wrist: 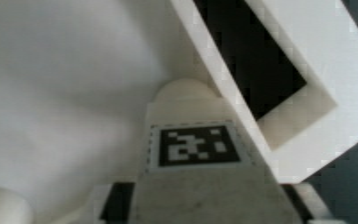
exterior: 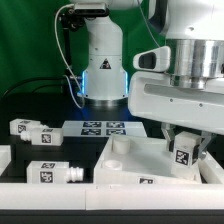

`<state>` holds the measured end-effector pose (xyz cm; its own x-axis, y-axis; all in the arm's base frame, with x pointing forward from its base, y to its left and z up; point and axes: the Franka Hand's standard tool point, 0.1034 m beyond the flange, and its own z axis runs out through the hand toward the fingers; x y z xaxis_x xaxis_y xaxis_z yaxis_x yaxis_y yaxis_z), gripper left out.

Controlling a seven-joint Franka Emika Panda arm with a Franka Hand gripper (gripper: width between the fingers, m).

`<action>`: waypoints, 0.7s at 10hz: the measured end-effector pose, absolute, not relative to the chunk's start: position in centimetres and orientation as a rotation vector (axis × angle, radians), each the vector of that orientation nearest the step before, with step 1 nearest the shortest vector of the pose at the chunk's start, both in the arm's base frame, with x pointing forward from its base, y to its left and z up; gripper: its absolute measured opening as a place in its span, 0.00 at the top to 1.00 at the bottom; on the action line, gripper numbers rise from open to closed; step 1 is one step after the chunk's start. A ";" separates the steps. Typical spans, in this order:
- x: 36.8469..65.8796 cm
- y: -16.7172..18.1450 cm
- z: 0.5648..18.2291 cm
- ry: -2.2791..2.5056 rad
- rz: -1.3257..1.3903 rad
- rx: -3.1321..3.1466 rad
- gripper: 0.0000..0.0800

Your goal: Assemble one leg

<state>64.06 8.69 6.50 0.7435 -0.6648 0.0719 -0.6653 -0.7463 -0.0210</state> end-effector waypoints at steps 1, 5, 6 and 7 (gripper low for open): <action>64.1 8.7 6.5 -1.109 0.117 2.930 0.64; 64.5 9.0 8.2 -1.104 0.144 2.952 0.28; 64.7 8.8 9.7 -1.094 0.156 2.967 0.28; 65.0 8.5 11.2 -1.085 0.167 2.980 0.20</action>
Offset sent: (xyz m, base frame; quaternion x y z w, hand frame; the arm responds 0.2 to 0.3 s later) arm -0.0080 0.0137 0.0133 0.0182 -0.0142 0.0000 0.9997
